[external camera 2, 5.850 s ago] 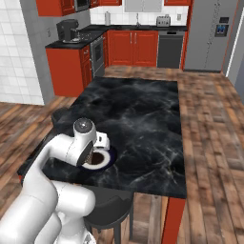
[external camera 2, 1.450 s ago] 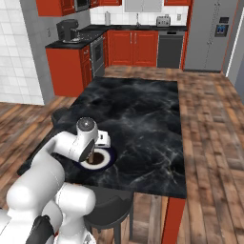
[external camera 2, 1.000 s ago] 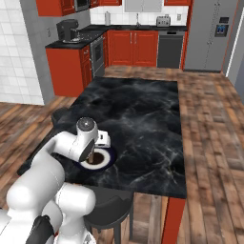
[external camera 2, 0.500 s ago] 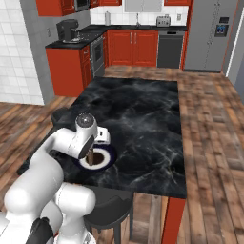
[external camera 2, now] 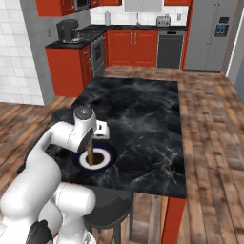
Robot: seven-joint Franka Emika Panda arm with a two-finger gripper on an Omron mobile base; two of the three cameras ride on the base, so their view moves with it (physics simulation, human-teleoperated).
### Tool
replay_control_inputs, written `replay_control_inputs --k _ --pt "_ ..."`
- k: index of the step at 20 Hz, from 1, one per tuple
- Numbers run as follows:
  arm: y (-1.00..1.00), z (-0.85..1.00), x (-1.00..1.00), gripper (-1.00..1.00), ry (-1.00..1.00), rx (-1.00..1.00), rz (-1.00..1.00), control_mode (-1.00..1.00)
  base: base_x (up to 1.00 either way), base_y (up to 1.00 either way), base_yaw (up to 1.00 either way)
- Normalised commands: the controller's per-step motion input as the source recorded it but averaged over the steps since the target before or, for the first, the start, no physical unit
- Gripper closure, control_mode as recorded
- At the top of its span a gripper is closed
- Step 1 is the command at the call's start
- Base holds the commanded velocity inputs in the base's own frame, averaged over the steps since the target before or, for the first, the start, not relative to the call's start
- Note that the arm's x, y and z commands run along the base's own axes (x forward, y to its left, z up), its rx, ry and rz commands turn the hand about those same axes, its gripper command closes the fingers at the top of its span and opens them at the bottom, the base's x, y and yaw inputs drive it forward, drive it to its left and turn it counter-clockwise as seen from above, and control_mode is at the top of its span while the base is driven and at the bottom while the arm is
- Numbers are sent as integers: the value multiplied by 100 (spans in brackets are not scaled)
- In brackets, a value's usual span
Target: Start the toaster. Once the lever pops up, take the bread to the plate on the dining counter.
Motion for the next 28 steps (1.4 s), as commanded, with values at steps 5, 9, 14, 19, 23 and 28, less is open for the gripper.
replay_control_inputs --k 5,9,14,19,23,28 --pt "0 52 -47 -100 6 0 -1 -100 0 0 0" --pt "0 50 -63 -100 8 0 -6 -100 0 0 0" --pt "0 44 -77 -100 3 0 -11 -100 0 0 0" --pt "-1 43 -71 -100 0 -3 -6 -100 0 0 0" --pt "-3 46 -62 -100 0 -5 -3 -100 0 0 0" --pt "-11 42 -68 -100 0 -3 0 -100 0 0 0"
